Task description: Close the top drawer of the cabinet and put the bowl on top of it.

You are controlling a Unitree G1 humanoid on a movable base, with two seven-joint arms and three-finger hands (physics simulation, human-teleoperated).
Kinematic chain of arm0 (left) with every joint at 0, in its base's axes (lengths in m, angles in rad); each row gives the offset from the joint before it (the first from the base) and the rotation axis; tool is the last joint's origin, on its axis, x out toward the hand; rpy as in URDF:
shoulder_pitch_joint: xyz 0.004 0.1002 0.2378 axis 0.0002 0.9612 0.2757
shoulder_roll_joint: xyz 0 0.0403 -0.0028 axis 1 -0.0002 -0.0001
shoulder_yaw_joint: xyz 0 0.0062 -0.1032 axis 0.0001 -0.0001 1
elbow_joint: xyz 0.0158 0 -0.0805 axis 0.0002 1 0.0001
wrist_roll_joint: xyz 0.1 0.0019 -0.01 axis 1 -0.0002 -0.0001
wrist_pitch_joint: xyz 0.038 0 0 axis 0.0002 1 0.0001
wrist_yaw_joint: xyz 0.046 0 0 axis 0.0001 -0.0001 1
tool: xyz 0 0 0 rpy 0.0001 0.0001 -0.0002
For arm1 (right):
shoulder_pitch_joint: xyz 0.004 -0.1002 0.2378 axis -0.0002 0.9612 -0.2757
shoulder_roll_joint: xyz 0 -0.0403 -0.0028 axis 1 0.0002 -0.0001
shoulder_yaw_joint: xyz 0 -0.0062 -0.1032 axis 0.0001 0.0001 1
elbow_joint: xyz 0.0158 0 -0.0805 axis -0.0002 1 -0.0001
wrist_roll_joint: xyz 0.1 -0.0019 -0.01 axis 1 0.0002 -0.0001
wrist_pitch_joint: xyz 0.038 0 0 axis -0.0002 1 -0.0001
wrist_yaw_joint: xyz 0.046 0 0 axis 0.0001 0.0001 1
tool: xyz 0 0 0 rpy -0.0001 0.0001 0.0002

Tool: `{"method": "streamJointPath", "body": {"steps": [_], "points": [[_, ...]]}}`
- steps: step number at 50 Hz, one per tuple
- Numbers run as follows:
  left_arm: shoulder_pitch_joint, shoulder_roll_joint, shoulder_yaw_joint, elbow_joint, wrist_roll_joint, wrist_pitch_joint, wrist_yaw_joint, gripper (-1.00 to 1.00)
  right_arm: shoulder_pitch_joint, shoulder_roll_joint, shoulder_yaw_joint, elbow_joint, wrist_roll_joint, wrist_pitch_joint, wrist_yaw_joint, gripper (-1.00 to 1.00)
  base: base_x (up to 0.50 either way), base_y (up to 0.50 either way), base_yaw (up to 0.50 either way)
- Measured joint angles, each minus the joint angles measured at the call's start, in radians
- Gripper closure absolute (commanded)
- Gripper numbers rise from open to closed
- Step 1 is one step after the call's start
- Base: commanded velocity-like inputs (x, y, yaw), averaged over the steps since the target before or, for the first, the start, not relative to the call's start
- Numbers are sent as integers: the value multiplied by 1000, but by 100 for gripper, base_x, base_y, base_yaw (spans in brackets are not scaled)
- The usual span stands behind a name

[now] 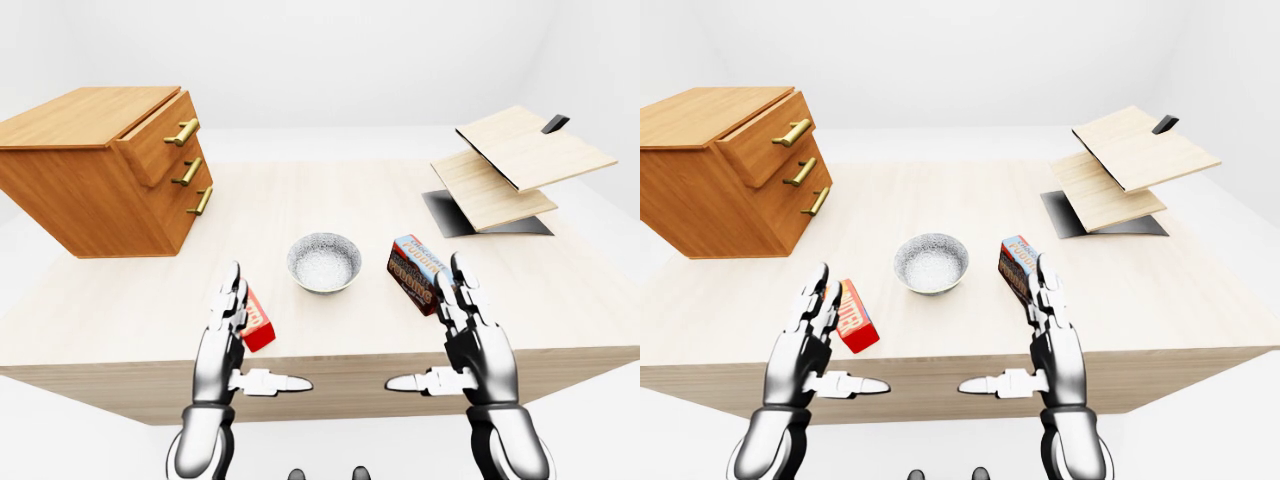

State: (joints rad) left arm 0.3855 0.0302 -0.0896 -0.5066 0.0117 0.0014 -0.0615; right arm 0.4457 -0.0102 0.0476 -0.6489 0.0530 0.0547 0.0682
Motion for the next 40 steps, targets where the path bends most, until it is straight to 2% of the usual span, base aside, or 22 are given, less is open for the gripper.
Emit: {"method": "streamJointPath", "body": {"steps": [20, 40], "points": [[1, -1, 3, -7, -11, 6, -13, -100, 15, -13, 20, 0, 3, -18, 12, -100, 15, 0, 0], [9, 5, -14, -4, -2, -3, -12, -100, 31, -18, 25, -4, 7, -31, 19, -100, 21, 0, 0]]}}
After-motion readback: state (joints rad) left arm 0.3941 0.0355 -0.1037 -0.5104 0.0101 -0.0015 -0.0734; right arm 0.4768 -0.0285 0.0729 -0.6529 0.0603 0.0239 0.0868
